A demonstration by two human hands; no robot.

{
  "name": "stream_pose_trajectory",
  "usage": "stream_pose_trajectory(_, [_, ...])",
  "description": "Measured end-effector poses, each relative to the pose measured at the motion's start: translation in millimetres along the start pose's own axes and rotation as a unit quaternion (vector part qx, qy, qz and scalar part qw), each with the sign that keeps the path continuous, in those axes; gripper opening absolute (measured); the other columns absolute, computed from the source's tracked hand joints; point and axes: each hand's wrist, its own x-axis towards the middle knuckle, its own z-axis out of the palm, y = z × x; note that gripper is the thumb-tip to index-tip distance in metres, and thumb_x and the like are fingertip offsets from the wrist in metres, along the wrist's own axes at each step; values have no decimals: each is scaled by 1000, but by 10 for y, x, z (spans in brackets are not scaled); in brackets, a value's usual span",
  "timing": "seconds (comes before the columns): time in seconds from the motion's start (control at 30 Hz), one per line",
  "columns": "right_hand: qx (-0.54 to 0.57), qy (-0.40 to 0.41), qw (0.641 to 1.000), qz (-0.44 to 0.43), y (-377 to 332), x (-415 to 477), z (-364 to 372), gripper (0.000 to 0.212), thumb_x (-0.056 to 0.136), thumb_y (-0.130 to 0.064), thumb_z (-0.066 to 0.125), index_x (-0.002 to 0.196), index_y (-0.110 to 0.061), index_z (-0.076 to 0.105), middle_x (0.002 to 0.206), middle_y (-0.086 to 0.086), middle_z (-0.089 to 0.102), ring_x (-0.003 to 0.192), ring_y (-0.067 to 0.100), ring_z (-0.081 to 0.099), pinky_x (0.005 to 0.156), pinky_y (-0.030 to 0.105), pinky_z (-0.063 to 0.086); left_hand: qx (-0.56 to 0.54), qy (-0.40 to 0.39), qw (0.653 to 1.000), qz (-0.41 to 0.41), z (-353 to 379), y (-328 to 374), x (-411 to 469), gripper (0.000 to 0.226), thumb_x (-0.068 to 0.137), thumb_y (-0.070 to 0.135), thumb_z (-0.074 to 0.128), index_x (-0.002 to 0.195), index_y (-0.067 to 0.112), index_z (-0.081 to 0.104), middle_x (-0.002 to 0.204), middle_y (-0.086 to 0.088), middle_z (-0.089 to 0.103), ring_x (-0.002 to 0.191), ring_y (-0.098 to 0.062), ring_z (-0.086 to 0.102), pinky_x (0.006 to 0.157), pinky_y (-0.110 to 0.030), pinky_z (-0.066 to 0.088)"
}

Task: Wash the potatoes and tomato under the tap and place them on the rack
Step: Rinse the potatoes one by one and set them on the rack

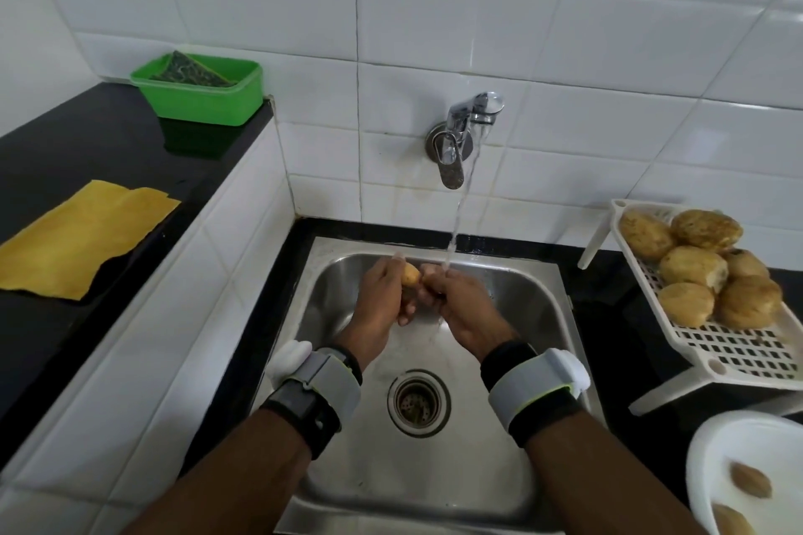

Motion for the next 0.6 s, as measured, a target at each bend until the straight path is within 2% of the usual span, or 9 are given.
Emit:
stream_pose_trajectory(0.03, [-19,6,1000,-3,6,-14,-17,25,94,-11,60,105,11,64,79,20,59,75,33,53,75,47,55,8,-14,1000,2,17,1,-5,28,103,33,40,98,10,56,61,-4,57,44,-11,47,40,-23,35])
stream_pose_trajectory(0.1, [-40,16,999,-8,6,-55,-55,22,92,-12,63,100,8,66,71,17,60,66,30,53,62,37,52,27,-43,999,9,80,7,-13,26,102,33,45,103,10,57,63,-4,57,45,-9,48,42,-24,36])
stream_pose_trajectory(0.2, [-30,13,999,-8,9,-69,-137,16,95,-6,54,91,7,64,61,15,58,54,26,56,54,29,48,22,-73,997,0,187,56,-7,24,101,30,47,102,7,56,60,-4,55,45,-10,49,43,-25,36])
stream_pose_trajectory(0.3, [35,11,999,9,23,-54,-196,33,102,-10,39,88,3,65,62,13,60,53,19,58,58,27,46,47,-75,996,-16,220,115,32,20,101,23,44,105,6,55,66,-2,58,45,-8,50,42,-23,38])
stream_pose_trajectory(0.37, [75,-15,997,23,45,-59,-238,34,102,-6,34,93,2,66,65,13,63,53,16,61,57,26,52,55,-101,993,-14,260,156,43,18,101,22,44,100,8,56,69,-2,57,44,-7,46,39,-20,34])
stream_pose_trajectory(0.43, [88,-35,995,32,71,-72,-236,30,99,0,36,93,1,66,67,10,65,56,14,64,59,26,56,63,-123,990,-1,320,203,41,22,101,26,46,90,10,56,69,-2,54,43,-5,42,39,-17,32])
stream_pose_trajectory(0.6, [92,-42,993,64,116,-56,-144,27,92,4,46,79,-7,67,68,3,68,67,13,63,73,27,53,81,-97,992,-1,367,330,89,44,98,47,47,68,16,52,61,0,49,40,-4,37,37,-15,31])
